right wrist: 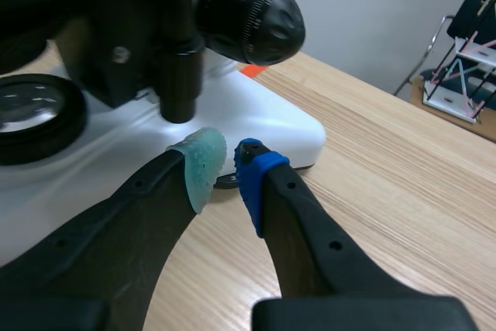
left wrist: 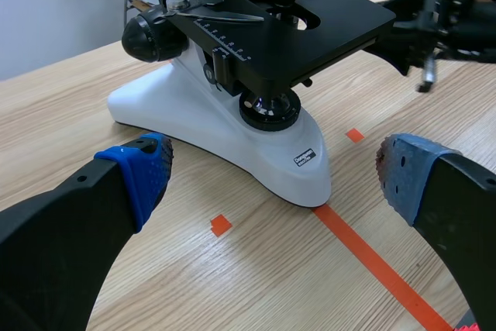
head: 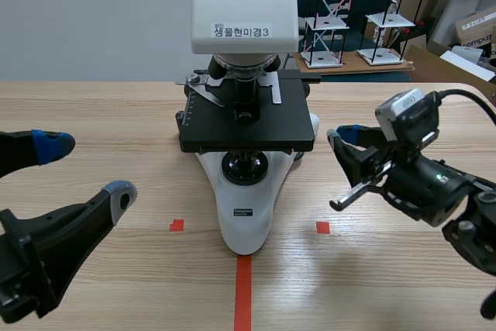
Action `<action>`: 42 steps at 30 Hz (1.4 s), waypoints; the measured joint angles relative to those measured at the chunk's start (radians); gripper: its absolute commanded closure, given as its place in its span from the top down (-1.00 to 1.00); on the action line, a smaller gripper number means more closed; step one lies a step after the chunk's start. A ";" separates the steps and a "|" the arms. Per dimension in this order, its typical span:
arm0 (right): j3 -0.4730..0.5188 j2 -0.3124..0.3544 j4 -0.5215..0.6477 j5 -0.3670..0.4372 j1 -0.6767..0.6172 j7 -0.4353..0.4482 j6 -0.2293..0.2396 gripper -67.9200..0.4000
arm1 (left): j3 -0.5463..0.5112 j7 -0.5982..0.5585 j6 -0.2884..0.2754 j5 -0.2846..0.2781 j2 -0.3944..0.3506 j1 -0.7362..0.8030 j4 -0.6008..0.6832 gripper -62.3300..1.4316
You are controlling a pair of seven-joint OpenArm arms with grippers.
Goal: Return to the home posture
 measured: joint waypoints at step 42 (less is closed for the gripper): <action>0.192 0.185 0.764 0.113 -0.832 -0.008 0.023 0.89 | 0.000 0.000 0.000 0.000 0.000 0.000 0.000 0.78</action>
